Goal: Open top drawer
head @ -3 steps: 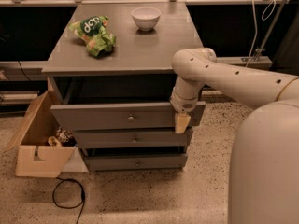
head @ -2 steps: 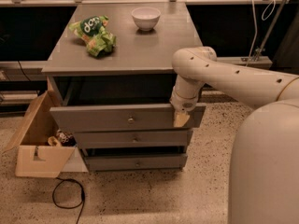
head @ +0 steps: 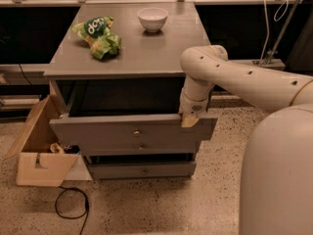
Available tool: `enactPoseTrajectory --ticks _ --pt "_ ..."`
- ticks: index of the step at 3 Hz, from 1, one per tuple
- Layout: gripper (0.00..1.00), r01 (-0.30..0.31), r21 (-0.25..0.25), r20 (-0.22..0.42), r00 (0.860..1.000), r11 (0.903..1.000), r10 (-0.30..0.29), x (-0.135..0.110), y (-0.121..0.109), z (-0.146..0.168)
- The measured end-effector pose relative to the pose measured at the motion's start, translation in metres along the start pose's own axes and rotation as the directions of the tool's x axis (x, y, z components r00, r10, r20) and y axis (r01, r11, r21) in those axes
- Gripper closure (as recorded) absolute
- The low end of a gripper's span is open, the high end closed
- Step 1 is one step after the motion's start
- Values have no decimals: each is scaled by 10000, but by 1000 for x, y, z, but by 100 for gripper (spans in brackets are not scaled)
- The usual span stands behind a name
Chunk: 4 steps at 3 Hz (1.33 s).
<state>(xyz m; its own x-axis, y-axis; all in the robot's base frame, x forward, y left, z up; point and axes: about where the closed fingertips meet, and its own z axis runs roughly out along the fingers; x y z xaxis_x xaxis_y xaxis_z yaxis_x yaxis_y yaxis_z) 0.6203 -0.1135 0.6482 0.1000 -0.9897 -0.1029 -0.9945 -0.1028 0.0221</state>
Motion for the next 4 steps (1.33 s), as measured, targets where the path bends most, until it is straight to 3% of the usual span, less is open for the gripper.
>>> enactPoseTrajectory --ticks 1,2,3,4 --pt "100 -219 413 -156 9996 9989 225 6 3 -9" --pt "100 -219 413 -156 9996 9989 225 6 3 -8" --pt "86 -219 412 -157 9996 9989 225 6 3 -8" --pt "62 -219 412 -157 9996 9989 225 6 3 -8"
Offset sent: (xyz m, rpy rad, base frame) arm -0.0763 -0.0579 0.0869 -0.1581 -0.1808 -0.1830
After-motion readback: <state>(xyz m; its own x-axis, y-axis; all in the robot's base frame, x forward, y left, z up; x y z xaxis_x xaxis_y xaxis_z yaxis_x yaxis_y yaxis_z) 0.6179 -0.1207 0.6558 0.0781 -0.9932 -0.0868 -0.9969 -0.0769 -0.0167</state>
